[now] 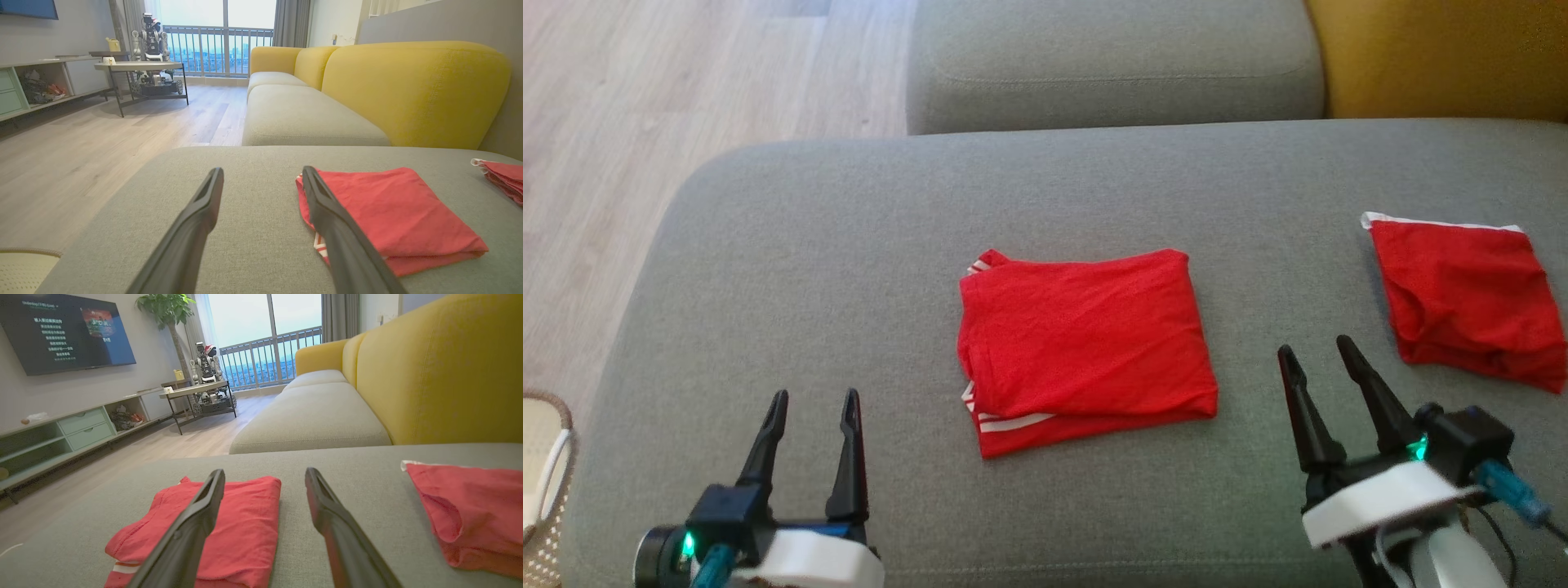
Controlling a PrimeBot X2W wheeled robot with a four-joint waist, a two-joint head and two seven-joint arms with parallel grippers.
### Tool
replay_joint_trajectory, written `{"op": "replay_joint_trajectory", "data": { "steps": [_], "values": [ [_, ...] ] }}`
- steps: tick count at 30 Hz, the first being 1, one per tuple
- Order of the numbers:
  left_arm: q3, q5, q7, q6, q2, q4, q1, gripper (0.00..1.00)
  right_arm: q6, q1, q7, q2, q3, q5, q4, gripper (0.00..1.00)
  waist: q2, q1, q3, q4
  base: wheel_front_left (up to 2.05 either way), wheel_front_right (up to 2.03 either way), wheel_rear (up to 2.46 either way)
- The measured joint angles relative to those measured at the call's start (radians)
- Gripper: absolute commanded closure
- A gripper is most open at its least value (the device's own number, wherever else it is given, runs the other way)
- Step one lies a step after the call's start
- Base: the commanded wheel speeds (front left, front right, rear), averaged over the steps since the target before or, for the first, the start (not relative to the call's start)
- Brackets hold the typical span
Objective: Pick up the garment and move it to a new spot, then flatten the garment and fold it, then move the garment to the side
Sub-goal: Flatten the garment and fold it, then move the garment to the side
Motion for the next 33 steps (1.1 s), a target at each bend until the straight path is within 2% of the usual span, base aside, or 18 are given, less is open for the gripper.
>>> {"op": "replay_joint_trajectory", "data": {
  "steps": [6, 15, 33],
  "values": [
    [0.053, 0.084, 0.0, -0.063, -0.035, -0.004, 0.05, 0.0, 0.0, 0.08, 0.0, 0.008, -0.002, -0.102, -0.073, 0.0, 0.0, 0.0, -0.011, -0.013, 0.0, 0.0, 0.0],
    [0.106, 0.141, 0.0, -0.137, -0.073, 0.035, 0.111, 0.0, 0.0, 0.123, 0.0, 0.01, 0.005, -0.141, -0.072, 0.0, 0.0, 0.0, -0.025, -0.009, 0.0, 0.0, 0.0],
    [0.159, 0.199, 0.0, -0.198, -0.136, 0.069, 0.113, 0.0, 0.0, 0.123, 0.0, 0.011, 0.001, -0.137, -0.046, 0.0, 0.0, 0.0001, -0.037, 0.026, 0.0, 0.0, 0.0]
  ]
}}
